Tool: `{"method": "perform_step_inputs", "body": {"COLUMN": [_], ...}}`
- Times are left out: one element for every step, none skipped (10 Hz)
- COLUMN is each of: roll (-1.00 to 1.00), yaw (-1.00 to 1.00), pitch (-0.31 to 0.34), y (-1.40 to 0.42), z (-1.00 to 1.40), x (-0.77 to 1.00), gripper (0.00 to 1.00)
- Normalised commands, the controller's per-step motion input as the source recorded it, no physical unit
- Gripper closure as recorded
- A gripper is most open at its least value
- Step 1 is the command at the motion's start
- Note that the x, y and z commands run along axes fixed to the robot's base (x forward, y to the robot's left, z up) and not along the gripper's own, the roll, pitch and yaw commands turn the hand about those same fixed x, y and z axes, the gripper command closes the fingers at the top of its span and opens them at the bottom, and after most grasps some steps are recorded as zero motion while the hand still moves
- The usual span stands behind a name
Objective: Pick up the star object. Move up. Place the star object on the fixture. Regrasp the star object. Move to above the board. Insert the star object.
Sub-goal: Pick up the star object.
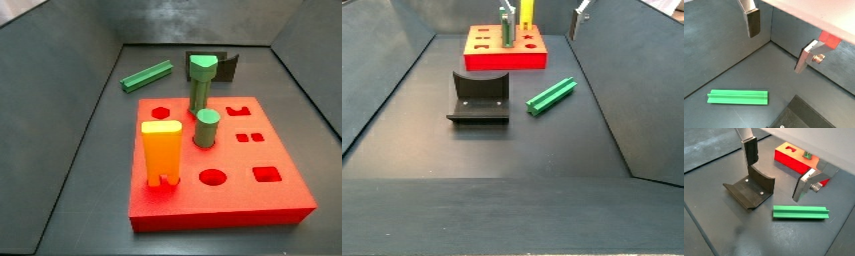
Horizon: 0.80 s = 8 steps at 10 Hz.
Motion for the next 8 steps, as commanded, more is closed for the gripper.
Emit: {"method": "perform_step_inputs", "body": {"roll": [-0.10, -0.05, -0.04, -0.06, -0.07, -0.05, 0.00, 0.00], "yaw": [-0.50, -0.86, -0.88, -0.82, -0.78, -0.62, -0.63, -0.61], "pitch": [-0.140, 0.000, 0.000, -0.011, -0.040, -0.089, -0.120, -0.140], "y": [-0.13, -0.13, -0.11, -0.19, -0.24, -0.40, -0.54, -0.59], "z": [-0.37, -0.73, -0.73, -0.61, -0.55, -0.53, -0.71, -0.88], "x": [-0.42, -0.03, -0.04, -0.03, -0.02, 0.00, -0.07, -0.15], "gripper": [0.00, 0.00, 0.00, 0.00, 0.00, 0.00, 0.00, 0.00]}}
